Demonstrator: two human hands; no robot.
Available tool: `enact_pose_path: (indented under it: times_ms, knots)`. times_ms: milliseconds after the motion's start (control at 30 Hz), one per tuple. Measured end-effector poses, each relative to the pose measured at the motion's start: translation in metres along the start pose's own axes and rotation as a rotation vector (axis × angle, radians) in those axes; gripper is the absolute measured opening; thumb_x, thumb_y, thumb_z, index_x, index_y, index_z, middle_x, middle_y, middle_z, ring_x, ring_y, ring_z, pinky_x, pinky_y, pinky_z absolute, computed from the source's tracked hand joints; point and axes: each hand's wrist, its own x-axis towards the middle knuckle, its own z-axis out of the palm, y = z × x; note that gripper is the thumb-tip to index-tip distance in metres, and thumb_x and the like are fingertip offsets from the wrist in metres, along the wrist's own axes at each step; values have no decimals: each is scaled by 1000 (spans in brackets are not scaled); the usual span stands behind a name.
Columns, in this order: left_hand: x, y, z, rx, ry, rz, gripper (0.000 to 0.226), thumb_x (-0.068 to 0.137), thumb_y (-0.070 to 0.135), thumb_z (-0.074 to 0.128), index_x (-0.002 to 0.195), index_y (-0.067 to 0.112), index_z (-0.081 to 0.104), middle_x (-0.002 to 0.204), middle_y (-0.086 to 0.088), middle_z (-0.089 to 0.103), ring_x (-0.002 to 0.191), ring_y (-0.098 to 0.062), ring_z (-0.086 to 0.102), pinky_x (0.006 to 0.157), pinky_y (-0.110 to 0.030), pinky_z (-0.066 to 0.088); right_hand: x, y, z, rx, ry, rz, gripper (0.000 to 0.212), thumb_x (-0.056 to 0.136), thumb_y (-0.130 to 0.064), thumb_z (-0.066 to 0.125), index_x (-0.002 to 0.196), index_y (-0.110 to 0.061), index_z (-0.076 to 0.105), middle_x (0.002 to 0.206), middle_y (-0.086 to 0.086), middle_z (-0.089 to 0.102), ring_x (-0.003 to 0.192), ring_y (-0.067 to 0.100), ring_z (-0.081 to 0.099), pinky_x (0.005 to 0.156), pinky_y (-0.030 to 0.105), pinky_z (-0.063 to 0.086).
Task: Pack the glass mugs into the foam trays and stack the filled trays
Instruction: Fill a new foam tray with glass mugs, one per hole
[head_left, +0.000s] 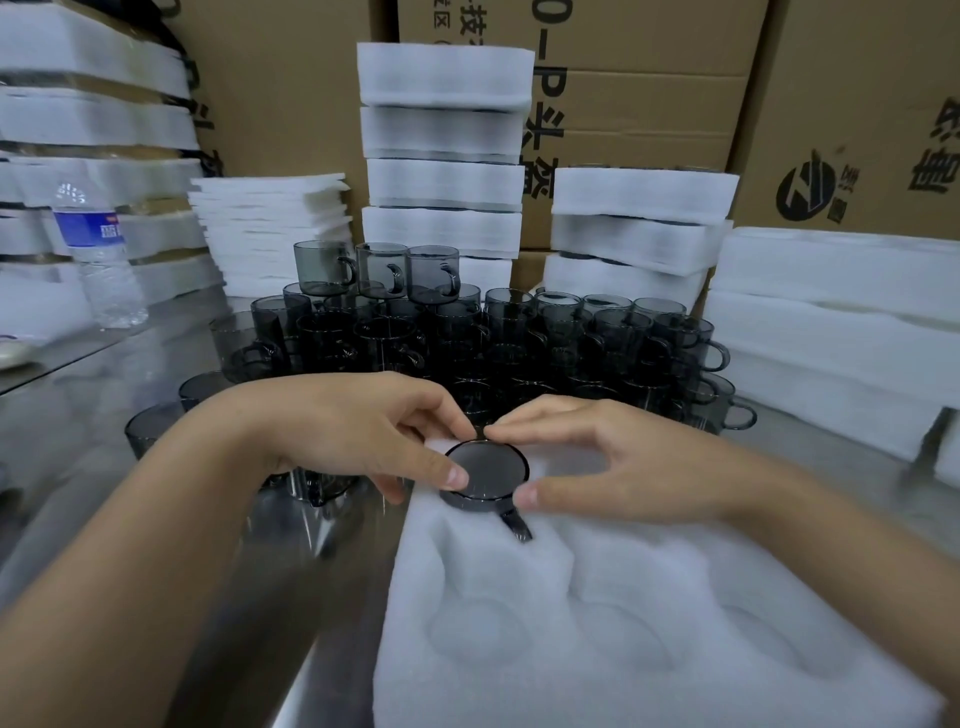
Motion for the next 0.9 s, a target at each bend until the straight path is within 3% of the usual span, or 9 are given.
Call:
enact_pose_path:
  times_ms: [167, 433, 567, 667, 800, 900]
  knots:
    - [0, 3, 3, 21, 35, 2, 54, 60, 43, 78, 108, 27, 59, 94, 12, 72, 90, -20, 69, 68, -22, 52, 2, 2, 1, 2, 37, 1, 36, 85, -38, 68, 121, -40, 62, 123, -29, 53, 117, -13, 46, 108, 19, 31]
    - [1, 4, 3, 59, 51, -17, 39, 73, 33, 80, 106, 28, 60, 95, 9, 72, 94, -29, 67, 72, -28, 55, 3, 4, 0, -10, 23, 1, 37, 84, -43, 68, 120, -39, 64, 124, -30, 53, 118, -12, 47, 109, 26, 33]
    - [-3, 8, 2, 147, 27, -42, 49, 66, 51, 77, 109, 35, 60, 102, 14, 71, 96, -22, 69, 88, -40, 55, 3, 5, 0, 3, 23, -3, 35, 84, -43, 68, 119, -42, 64, 122, -33, 52, 116, -14, 47, 106, 19, 32]
    - [-6, 21, -4, 265, 72, -89, 59, 58, 72, 69, 108, 43, 61, 104, 25, 69, 94, -13, 69, 85, -35, 55, 3, 5, 0, -7, 24, 3, 37, 84, -45, 68, 120, -42, 63, 121, -35, 51, 116, -15, 46, 104, 17, 31]
    - [9, 43, -23, 491, 370, -65, 50, 74, 63, 63, 117, 39, 59, 105, 19, 70, 90, 2, 64, 78, -19, 45, 2, 4, 1, -26, 35, 19, 41, 83, -48, 66, 123, -41, 61, 122, -37, 49, 116, -18, 43, 104, 14, 31]
    - [40, 47, -44, 541, 674, 11, 58, 82, 50, 65, 134, 29, 50, 129, 9, 59, 105, -10, 55, 88, -24, 39, 1, 3, 1, -33, 36, 28, 42, 84, -49, 65, 125, -41, 59, 123, -37, 48, 117, -17, 43, 105, 16, 31]
